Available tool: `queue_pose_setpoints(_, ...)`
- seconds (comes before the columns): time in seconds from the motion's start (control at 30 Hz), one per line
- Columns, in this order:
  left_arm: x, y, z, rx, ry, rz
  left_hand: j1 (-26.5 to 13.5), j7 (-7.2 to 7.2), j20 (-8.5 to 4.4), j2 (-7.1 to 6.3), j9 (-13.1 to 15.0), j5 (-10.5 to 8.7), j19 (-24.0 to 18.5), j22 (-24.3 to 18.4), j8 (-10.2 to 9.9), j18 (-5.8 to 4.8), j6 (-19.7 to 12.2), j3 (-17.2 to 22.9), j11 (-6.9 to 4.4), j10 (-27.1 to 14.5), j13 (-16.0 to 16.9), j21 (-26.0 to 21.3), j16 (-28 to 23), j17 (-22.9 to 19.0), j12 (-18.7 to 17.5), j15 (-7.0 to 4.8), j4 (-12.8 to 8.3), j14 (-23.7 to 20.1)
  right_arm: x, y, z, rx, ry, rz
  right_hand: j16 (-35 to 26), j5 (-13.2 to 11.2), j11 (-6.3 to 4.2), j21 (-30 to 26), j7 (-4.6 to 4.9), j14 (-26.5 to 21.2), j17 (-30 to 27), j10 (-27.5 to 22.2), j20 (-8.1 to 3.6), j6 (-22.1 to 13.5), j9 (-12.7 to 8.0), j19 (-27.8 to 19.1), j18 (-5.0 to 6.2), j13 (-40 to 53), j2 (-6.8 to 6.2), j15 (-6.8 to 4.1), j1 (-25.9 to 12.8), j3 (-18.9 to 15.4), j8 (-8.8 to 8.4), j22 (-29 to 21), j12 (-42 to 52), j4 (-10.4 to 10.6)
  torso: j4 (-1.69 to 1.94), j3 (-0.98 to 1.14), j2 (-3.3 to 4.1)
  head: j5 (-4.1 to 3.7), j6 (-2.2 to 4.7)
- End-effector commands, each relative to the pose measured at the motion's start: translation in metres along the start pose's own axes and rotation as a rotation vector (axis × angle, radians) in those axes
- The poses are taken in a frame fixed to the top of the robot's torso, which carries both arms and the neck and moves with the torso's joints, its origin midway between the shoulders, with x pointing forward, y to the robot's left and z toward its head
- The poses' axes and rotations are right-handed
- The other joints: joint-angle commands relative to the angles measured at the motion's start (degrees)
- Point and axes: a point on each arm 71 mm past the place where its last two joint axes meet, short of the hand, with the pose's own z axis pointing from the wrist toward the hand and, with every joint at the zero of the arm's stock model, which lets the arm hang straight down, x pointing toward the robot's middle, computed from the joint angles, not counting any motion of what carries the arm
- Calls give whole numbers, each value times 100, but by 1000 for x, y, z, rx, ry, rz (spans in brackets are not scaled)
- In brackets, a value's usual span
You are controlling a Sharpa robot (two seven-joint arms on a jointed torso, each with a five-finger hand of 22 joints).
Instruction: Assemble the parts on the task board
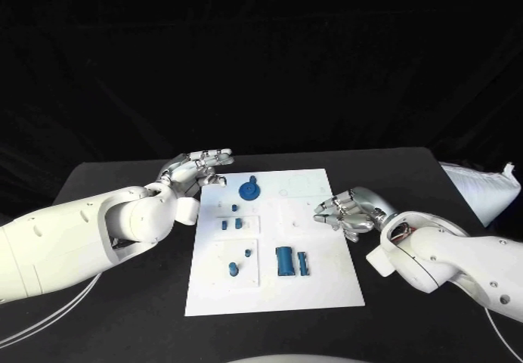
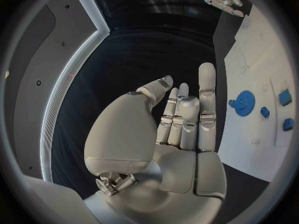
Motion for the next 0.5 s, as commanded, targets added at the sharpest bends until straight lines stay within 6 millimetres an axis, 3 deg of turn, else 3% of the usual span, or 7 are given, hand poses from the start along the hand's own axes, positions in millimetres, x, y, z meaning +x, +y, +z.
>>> queue_pose_setpoints(0.03, 0, 5, 3, 13, -9, -24, -53, -5, 13, 7, 6, -35, -188, -69, 26, 106, -29, -76, 3, -27, 6, -130, -454, -819, 59, 11, 2, -472, -14, 2, 12, -106, -60, 349, -1891, -69, 88, -1737, 120, -468, -1695, -293, 61, -41, -153, -684, 302, -843, -12, 53, 177, 83, -36, -1636, -989, -77, -27, -63, -147, -37, 132)
queue_pose_setpoints(0.07, -1, 7, 4, 11, -17, -27, -50, -5, 17, 19, 6, -41, -289, -109, 36, 108, -24, -105, 1, -26, 5, -201, -629, -1058, 85, 14, 1, -650, -17, 0, 17, -110, -71, 381, -2280, -73, 106, -2042, 130, -480, -1937, -285, 111, -2, -206, -672, 277, -1168, 75, 50, 255, 174, -17, -1873, -1244, -82, -33, -75, -184, -50, 177)
queue_pose_setpoints(0.17, -5, 13, 10, 11, -43, -30, -22, -6, 40, 66, 7, -60, -705, -276, 73, 103, 15, -187, 3, 12, -1, -496, -1183, -1370, 172, 23, -11, -1061, -27, -7, 32, -121, -100, 469, -3074, -147, 176, -2678, 179, -757, -2332, -499, 180, -48, -335, -812, 276, -1912, -22, 211, 443, 292, -50, -2334, -1871, -158, -47, -109, -286, -68, 293)
queue_pose_setpoints(0.3, -11, 19, 17, 13, -75, -28, 28, -13, 127, 135, 7, -66, -1455, -612, 121, 61, 90, -172, 36, 60, -31, -1062, -2462, -2038, 180, 151, -18, -1628, -35, -12, 54, -142, -120, 565, -4375, -231, 348, -3724, 271, -1351, -3086, -506, 427, -168, -547, -1309, 230, -3090, -106, 464, 565, 533, -61, -3062, -2626, -108, -76, -119, -373, -82, 441)
queue_pose_setpoints(0.33, -13, 21, 19, 15, -82, -27, 35, 1, 171, 142, 2, -70, -1679, -739, 114, 39, 80, -135, 60, 45, -41, -1256, -2836, -2223, 131, 221, -16, -1751, -37, -13, 58, -149, -123, 582, -4778, -240, 429, -4063, 255, -1534, -3370, -580, 521, -208, -631, -1443, 245, -3488, -143, 627, 570, 611, -51, -3311, -2697, -78, -80, -118, -391, -81, 476)
queue_pose_setpoints(0.4, -15, 23, 23, 18, -92, -26, 23, 33, 287, 124, -7, -84, -2095, -1047, 77, 0, 30, -73, 122, 16, -46, -1679, -3480, -2547, -2, 343, -4, -1793, -38, -14, 65, -162, -124, 603, -5141, -258, 537, -4401, 263, -1695, -3663, -718, 667, -267, -730, -1578, 215, -3903, -188, 710, 568, 682, -42, -3563, -2692, -63, -81, -119, -432, -87, 523)
queue_pose_setpoints(0.5, -19, 28, 29, 24, -115, -28, 2, 46, 543, 106, -5, -82, -2475, -1578, 14, 28, 8, 2, 181, 14, -48, -2252, -4417, -3012, -283, 502, 24, -1750, -39, -15, 77, -185, -123, 629, -5598, -274, 557, -4848, 279, -1403, -4258, -659, 762, -268, -979, -1250, 279, -4794, -248, 747, 544, 836, -37, -4025, -2675, -119, -81, -117, -495, -93, 556)
